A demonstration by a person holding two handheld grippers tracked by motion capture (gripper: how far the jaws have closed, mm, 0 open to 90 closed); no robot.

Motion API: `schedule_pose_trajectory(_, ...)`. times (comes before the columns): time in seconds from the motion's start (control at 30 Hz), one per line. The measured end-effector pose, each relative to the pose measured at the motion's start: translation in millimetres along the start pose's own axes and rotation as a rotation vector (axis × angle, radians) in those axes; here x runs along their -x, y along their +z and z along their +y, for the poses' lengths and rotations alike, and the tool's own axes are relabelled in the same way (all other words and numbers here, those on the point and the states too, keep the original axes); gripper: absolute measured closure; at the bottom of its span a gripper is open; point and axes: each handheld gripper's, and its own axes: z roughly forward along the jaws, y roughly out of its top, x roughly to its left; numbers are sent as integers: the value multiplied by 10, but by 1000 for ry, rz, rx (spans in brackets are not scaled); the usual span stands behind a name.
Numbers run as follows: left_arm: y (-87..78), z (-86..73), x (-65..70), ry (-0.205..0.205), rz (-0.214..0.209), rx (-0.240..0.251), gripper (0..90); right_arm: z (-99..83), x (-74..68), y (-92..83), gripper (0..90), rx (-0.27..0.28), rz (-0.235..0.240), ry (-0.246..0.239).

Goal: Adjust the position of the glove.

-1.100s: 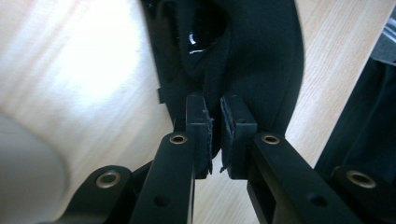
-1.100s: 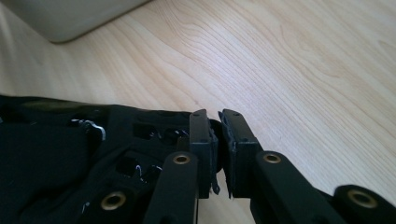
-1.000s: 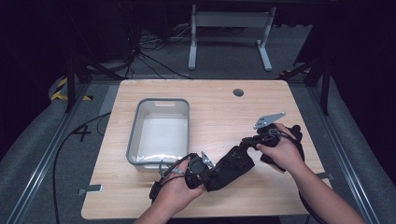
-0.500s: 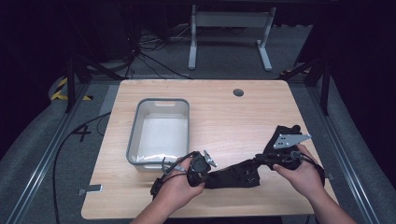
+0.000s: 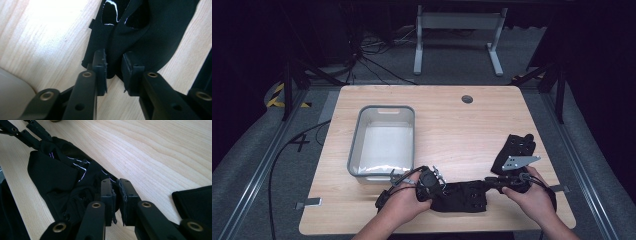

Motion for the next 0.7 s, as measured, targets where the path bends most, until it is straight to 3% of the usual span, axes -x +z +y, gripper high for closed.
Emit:
schedule_pose_trajectory(0.17,-60,-13,8,-4,-6,-3,659,-53,19,-6,753,-25,-5,43)
schedule_pose_trajectory(0.23,-115,-18,4,-8,-11,10,631,-87,35,-60,688,3,9,71)
schedule_pose_trajectory(0.47,-274,-27,-26,-35,9,80,614,-50,60,-134,718,37,-22,47)
schedule_pose_trajectory(0.53,-301,-27,-28,-41,16,104,610,-47,67,-136,733,38,-26,44)
schedule_pose_trajectory(0.7,-367,-16,-38,-78,-3,236,563,-44,90,-198,734,48,-57,32)
